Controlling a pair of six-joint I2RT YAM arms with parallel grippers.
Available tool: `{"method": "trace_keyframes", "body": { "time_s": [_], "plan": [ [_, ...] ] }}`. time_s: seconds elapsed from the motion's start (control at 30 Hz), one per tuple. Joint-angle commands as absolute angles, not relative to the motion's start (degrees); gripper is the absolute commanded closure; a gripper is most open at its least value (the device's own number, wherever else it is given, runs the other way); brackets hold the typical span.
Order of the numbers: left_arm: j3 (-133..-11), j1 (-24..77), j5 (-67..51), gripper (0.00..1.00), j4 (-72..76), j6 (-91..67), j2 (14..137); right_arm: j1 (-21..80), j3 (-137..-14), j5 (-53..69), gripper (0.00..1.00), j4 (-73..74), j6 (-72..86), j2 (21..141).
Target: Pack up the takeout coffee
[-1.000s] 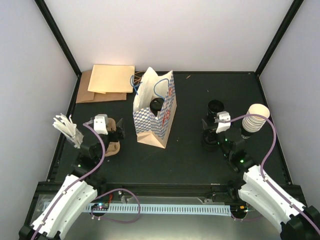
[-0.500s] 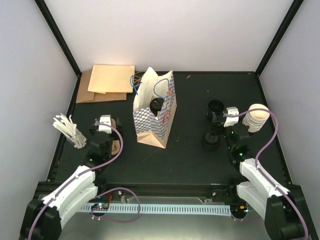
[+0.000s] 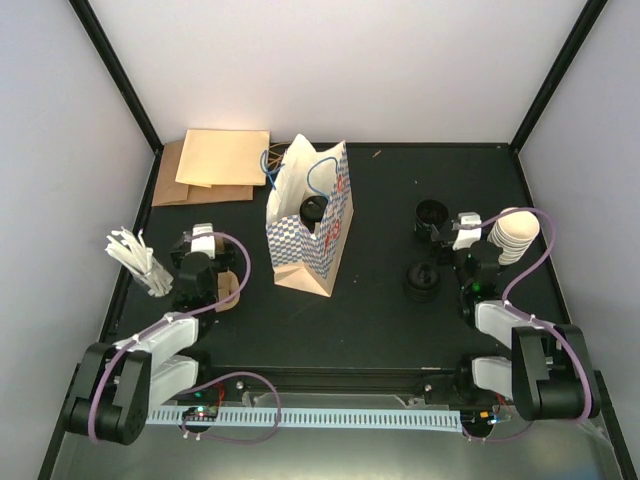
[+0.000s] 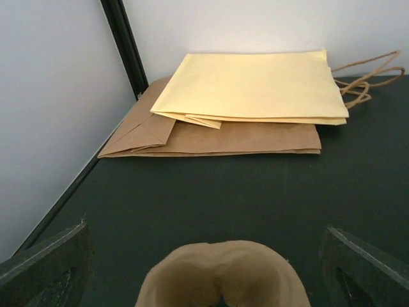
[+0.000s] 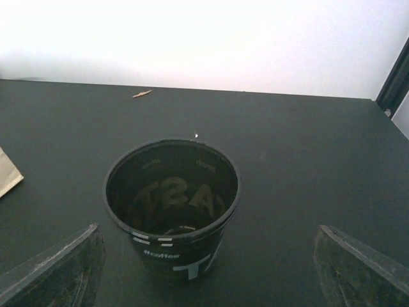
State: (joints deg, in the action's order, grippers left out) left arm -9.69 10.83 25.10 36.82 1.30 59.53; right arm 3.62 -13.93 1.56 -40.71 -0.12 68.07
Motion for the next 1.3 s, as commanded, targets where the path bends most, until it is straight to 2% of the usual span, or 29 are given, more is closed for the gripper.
{"method": "trace_keyframes", "body": {
  "time_s": [0.0, 0.2, 0.5, 0.77, 0.93, 1.1, 1.27],
  "plan": [
    [-12.0, 5.8, 18.7, 0.01, 45.0, -0.5, 62.1, 2.1, -17.1, 4.4, 0.09, -46.3, -0.7, 70.3],
    [-14.0, 2.9, 13.5, 0.01, 46.5, -0.1, 65.6, 0.8, -18.8, 5.5, 0.09, -46.3, -1.9, 72.5],
    [-17.0, 2.7, 11.2, 0.01, 47.0, 1.2, 69.9, -0.2, -19.4, 6.0, 0.09, -51.3, -1.8, 78.3],
    [-18.9, 2.5, 9.8, 0.01, 49.8, 1.1, 77.1, -1.7, -19.8, 7.9, 0.09, -50.8, -0.8, 78.5],
    [-18.6, 2.5, 8.8, 0.01, 50.8, 1.4, 77.8, -1.7, -19.1, 7.4, 0.06, -51.5, -0.7, 78.4],
    [-18.7, 2.5, 8.8, 0.01, 50.7, 1.4, 77.9, -1.7, -15.4, 5.2, 0.05, -60.3, 0.5, 80.5],
    [-18.7, 2.5, 8.8, 0.01, 50.8, 1.4, 77.9, -1.7, -16.0, 5.1, 0.02, -59.0, 0.4, 80.3]
  ]
}}
